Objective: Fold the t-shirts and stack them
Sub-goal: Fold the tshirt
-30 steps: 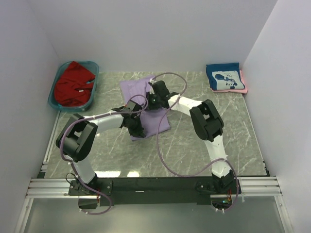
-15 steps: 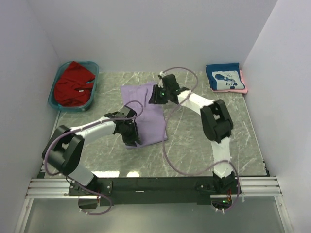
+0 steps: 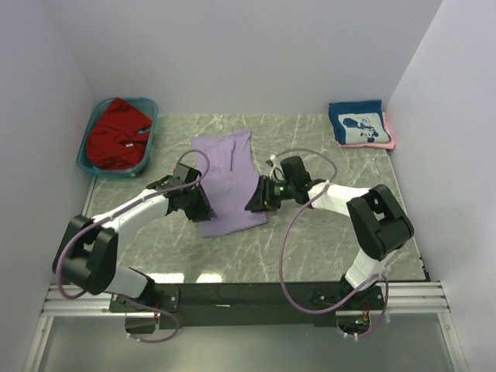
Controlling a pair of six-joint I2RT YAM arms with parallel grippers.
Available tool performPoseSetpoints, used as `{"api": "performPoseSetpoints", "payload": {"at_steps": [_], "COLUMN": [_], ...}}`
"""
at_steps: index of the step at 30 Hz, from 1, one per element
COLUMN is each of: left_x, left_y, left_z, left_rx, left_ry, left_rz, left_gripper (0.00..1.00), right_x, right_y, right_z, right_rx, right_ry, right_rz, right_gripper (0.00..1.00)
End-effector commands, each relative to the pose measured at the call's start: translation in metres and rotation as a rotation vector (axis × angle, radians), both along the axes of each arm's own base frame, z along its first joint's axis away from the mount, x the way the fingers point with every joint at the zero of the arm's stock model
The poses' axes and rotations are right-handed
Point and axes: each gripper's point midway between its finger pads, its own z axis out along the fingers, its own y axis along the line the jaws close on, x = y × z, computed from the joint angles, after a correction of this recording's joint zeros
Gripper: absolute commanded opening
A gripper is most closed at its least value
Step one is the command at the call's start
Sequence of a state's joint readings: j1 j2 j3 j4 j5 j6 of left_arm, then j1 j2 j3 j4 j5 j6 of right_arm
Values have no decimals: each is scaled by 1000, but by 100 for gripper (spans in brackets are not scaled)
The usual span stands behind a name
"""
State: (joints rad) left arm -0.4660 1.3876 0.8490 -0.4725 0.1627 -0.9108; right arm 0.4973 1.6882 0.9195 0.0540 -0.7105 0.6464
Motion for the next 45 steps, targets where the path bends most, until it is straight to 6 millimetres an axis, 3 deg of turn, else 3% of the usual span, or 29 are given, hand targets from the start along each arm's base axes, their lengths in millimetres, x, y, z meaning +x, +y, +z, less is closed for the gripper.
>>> {"api": "performPoseSetpoints", "payload": {"at_steps": [1, 3, 4, 9, 12, 17, 20, 24, 26, 27, 28, 30, 32, 33, 34, 37, 42, 44, 45], "left_x": [-15, -20, -27, -41, -50, -48, -25, 28, 49, 67, 76, 100, 117, 128, 133, 148, 143, 140, 142], "left_y": [3, 8, 13, 29, 42, 51, 47, 43, 45, 43, 42, 44, 42, 39, 39, 46, 63, 68, 71], "left_z": [-32, -45, -56, -75, -80, -71, -44, 2, 7, 19, 12, 19, 4, 6, -12, -34, -55, -53, -42], "left_rx": [-10, 4, 14, 17, 29, 27, 13, -12, -24, -40, -46, -62, -70, -76, -65, -39, -57, -54, -40], "left_ry": [118, 163, 201, 266, 285, 257, 163, -1, -25, -72, -57, -83, -60, -73, -34, -1, 43, 37, 2], "left_rz": [-11, 0, 6, 45, 67, 81, 78, 114, 131, 136, 134, 147, 150, 149, 147, 177, 241, 244, 243], "left_gripper": [32, 30, 30, 31, 31, 35, 41, 45, 45, 45, 44, 43, 43, 42, 42, 41, 39, 40, 41], "right_x": [-7, -16, -11, -23, -24, -18, -6, 32, 55, 65, 73, 97, 112, 126, 131, 151, 156, 151, 150], "right_y": [-7, -16, -21, -41, -49, -51, -47, -34, -26, -22, -20, -12, -7, -2, -1, 1, -5, -10, -11], "right_z": [-15, -35, -45, -80, -83, -62, -33, 7, 19, 15, 16, 26, 8, 13, -6, -29, -65, -69, -60], "right_rx": [53, 65, 80, 95, 85, 74, 88, 123, 148, 153, 161, 186, 182, 195, 183, 165, 146, 141, 140], "right_ry": [65, 141, 176, 360, 385, 293, 185, 60, 32, 38, 36, -3, 42, 30, 63, 82, 146, 158, 131], "right_rz": [-6, -18, -50, -111, -146, -121, -86, -58, -71, -83, -91, -102, -120, -128, -134, -161, -189, -191, -182], "right_gripper": [44, 44, 44, 43, 43, 43, 43, 43, 43, 43, 43, 43, 43, 43, 43, 43, 43, 43, 43]}}
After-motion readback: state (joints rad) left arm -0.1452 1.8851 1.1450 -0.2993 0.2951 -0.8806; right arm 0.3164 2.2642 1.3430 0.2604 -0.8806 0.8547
